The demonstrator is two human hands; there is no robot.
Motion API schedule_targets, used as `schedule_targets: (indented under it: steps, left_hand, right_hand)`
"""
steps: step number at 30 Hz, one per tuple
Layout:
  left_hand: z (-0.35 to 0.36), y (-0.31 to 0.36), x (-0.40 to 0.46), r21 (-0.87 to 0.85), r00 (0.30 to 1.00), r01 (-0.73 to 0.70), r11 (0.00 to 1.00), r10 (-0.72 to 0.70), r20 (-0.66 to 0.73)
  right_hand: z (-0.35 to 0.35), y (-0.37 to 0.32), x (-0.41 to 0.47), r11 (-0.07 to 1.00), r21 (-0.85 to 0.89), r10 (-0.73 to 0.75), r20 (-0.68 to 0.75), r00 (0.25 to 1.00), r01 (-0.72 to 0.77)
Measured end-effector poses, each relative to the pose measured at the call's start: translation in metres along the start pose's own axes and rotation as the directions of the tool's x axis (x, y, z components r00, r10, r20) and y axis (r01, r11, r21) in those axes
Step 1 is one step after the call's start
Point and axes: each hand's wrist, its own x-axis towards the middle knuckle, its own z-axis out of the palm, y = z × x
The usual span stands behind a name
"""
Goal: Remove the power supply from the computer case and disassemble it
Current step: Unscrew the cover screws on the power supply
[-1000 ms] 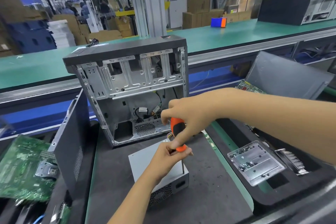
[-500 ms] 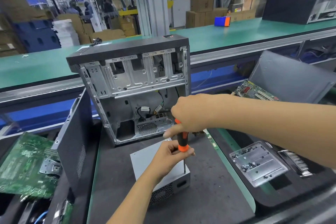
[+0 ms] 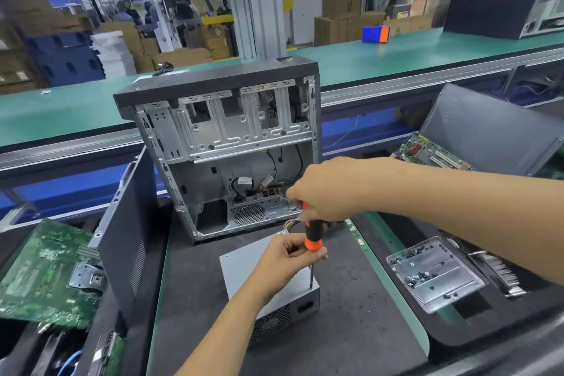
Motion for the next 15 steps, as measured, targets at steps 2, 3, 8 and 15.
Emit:
schedule_targets:
  steps: [2, 3, 8, 15]
  left_hand:
    - [0.0, 0.001, 0.0, 0.001, 1.0, 0.002, 1.0, -0.002, -0.001]
    - [0.001, 0.001, -0.001, 0.006, 1.0, 0.001, 1.0, -0.001, -0.001]
    - [-0.001, 0.003, -0.001, 0.005, 1.0, 0.008, 1.0, -0.008, -0.024]
    - [0.001, 0.003, -0.001, 0.005, 1.0, 0.017, 1.0, -0.016, -0.011]
  right_hand:
    - [-0.003, 0.006, -0.004, 0.98, 0.154, -0.14, 0.106, 0.984, 0.123]
    - [-0.005, 0.009, -0.005, 0.964, 0.22, -0.176, 0.118, 0.977, 0.147]
    - [-0.002, 0.003, 0.0, 0.988, 0.134, 0.079, -0.043, 0.996, -0.072]
    - [0.0, 0.009, -0.002, 0.961, 0.231, -0.158, 0.001, 0.987, 0.153]
